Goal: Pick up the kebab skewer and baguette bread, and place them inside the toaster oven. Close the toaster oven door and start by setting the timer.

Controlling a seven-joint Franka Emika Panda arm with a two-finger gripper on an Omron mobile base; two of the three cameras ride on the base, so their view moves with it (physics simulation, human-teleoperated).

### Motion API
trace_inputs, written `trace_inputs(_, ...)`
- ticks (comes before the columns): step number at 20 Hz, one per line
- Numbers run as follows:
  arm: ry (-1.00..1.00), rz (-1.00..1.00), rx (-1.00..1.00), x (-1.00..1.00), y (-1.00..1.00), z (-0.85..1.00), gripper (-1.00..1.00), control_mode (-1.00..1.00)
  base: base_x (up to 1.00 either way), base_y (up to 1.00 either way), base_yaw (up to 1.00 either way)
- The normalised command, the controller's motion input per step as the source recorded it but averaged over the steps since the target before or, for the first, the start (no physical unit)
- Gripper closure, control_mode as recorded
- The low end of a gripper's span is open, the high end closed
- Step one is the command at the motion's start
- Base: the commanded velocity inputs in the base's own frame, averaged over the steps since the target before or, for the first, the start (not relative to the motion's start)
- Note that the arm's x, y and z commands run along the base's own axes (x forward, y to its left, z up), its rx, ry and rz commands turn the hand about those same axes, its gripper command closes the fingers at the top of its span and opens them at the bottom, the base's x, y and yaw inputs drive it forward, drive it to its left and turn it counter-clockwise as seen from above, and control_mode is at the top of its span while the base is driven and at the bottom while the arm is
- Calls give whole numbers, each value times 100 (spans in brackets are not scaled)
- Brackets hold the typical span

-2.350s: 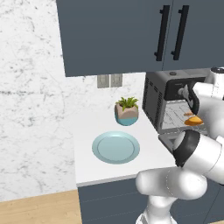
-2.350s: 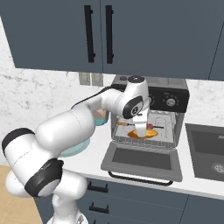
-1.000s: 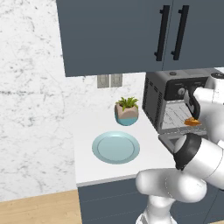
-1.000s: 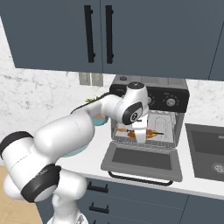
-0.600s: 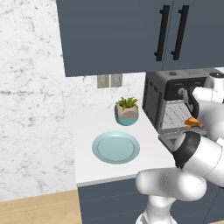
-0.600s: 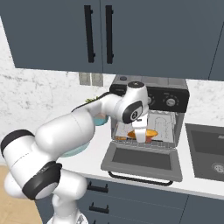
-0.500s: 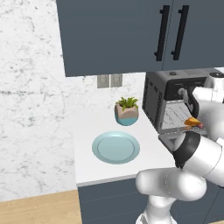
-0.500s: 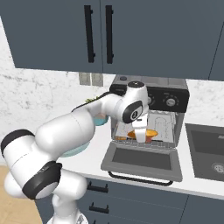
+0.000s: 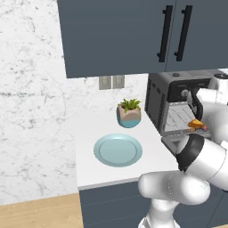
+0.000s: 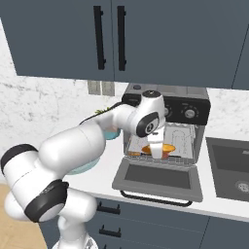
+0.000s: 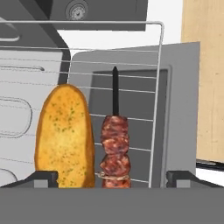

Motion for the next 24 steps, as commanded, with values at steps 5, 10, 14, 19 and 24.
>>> trace_inputs(5,0,12,0,-37,-34,4,-100,-100,0,0,0)
trace_inputs(10,-3,24,0,-41,-25,2,-100,-100,0,0,0)
trace_inputs(14,-2,33,0,-29,-3,0,-100,-100,0,0,0)
trace_inputs(19,-3,34,-1,-23,0,0,-100,-100,0,0,0)
trace_inputs(24,-10,35,-3,-15,0,0,-100,-100,0,0,0)
